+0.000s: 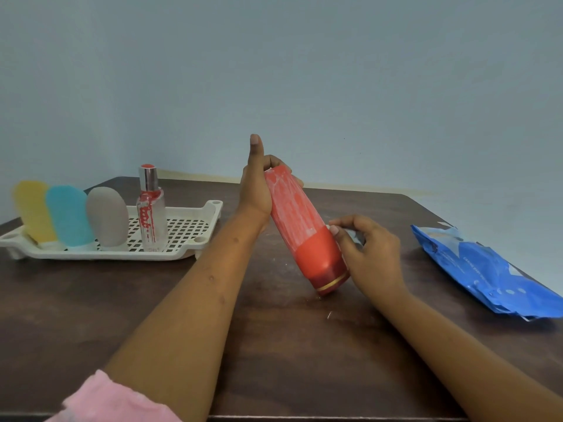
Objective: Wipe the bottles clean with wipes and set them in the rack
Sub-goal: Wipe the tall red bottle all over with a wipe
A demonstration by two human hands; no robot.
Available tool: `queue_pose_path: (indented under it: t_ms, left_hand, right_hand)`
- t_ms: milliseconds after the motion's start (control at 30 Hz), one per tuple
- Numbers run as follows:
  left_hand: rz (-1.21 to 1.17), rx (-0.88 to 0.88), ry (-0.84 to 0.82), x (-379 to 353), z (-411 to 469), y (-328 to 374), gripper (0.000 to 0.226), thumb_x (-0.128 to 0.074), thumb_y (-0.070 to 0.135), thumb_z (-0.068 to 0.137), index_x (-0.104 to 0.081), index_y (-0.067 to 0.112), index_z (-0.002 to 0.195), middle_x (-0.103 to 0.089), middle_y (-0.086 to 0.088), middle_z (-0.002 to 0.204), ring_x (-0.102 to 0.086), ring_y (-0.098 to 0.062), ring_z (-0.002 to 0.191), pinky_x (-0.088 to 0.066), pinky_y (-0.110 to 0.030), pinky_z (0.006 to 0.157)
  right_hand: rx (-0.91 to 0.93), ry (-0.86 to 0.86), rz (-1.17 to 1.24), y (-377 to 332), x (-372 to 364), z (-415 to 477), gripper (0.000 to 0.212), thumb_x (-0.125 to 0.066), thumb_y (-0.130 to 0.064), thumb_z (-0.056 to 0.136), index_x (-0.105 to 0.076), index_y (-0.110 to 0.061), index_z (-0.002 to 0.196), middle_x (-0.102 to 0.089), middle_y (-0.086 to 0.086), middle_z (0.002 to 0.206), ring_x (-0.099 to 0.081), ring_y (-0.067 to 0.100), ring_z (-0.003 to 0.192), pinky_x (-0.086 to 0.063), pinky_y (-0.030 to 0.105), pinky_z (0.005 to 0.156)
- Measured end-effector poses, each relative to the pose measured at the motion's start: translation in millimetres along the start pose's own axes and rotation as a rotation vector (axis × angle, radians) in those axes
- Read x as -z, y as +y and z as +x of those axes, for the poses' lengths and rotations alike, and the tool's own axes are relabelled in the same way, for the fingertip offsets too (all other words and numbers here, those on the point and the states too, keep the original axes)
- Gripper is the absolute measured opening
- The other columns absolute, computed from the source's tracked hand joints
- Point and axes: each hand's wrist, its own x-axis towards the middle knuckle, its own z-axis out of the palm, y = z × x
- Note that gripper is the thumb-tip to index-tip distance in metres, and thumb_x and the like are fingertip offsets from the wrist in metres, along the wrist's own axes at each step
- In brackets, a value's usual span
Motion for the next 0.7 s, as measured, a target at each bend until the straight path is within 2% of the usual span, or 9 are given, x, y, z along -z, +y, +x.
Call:
queue_pose_path:
  t_ms: [67, 200, 400, 467, 567, 700]
  left_hand:
    - [0.025, -0.010, -0.010, -2.9, -0.9, 1.4, 0.068, -0.021, 0.055, 0.099, -0.052, 0.007, 0.063, -0.060, -0.003, 0.048, -0.064, -0.024, 0.056, -0.052, -0.032, 0.060]
    - [0.045, -0.015, -0.006, -4.3, -3.2, 3.7, 0.067, -0.019, 0.054, 0.099, -0.052, 0.008, 0.063, -0.061, -0.001, 0.048, -0.064, -0.024, 0.057, -0.052, -0.033, 0.063]
    - [0.049, -0.004, 0.036, -4.6, -6.4, 3.4, 0.066, -0.021, 0.055, 0.099, -0.053, 0.011, 0.062, -0.061, 0.000, 0.048, -0.064, -0.026, 0.059, -0.053, -0.037, 0.070]
    - [0.051, 0.008, 0.051, -4.1, -7.0, 3.5, 0.066, -0.022, 0.057, 0.098, -0.054, 0.011, 0.061, -0.061, 0.000, 0.048, -0.064, -0.026, 0.060, -0.053, -0.041, 0.074]
    - [0.076, 0.019, 0.070, -3.6, -7.9, 3.4, 0.066, -0.022, 0.058, 0.098, -0.053, 0.010, 0.064, -0.061, 0.000, 0.048, -0.065, -0.023, 0.057, -0.055, -0.037, 0.071]
    - [0.079, 0.020, 0.081, -3.7, -7.9, 3.7, 0.064, -0.022, 0.057, 0.098, -0.052, 0.011, 0.065, -0.062, 0.002, 0.048, -0.065, -0.025, 0.061, -0.054, -0.036, 0.071]
  right_hand:
    - [0.015, 0.039, 0.027, -2.4, 0.3, -0.9, 0.007, -0.065, -0.018, 0.088, -0.069, -0.023, 0.091, -0.061, -0.022, 0.082, -0.054, -0.016, 0.083, -0.034, -0.003, 0.070]
    - [0.087, 0.067, 0.035, -3.9, -0.5, -3.5, 0.009, -0.066, -0.018, 0.087, -0.071, -0.016, 0.094, -0.067, -0.009, 0.087, -0.057, -0.002, 0.082, -0.037, 0.000, 0.073]
    - [0.370, 0.024, -0.139, -8.9, -1.7, -8.2, 0.008, -0.065, -0.017, 0.085, -0.070, -0.015, 0.091, -0.067, -0.006, 0.090, -0.054, 0.004, 0.088, -0.031, 0.002, 0.083]
    - [0.463, -0.009, -0.161, -11.6, -2.7, -10.3, 0.007, -0.066, -0.014, 0.084, -0.068, -0.014, 0.091, -0.067, -0.003, 0.090, -0.054, 0.009, 0.088, -0.033, 0.008, 0.082]
    - [0.589, -0.072, -0.189, -16.1, -4.8, -14.9, 0.009, -0.065, -0.009, 0.084, -0.065, -0.011, 0.093, -0.065, 0.002, 0.089, -0.052, 0.017, 0.085, -0.040, 0.025, 0.077]
    - [0.826, -0.194, -0.358, -20.2, -10.4, -21.7, 0.011, -0.062, -0.003, 0.085, -0.065, -0.010, 0.093, -0.062, 0.005, 0.084, -0.054, 0.024, 0.080, -0.045, 0.035, 0.067]
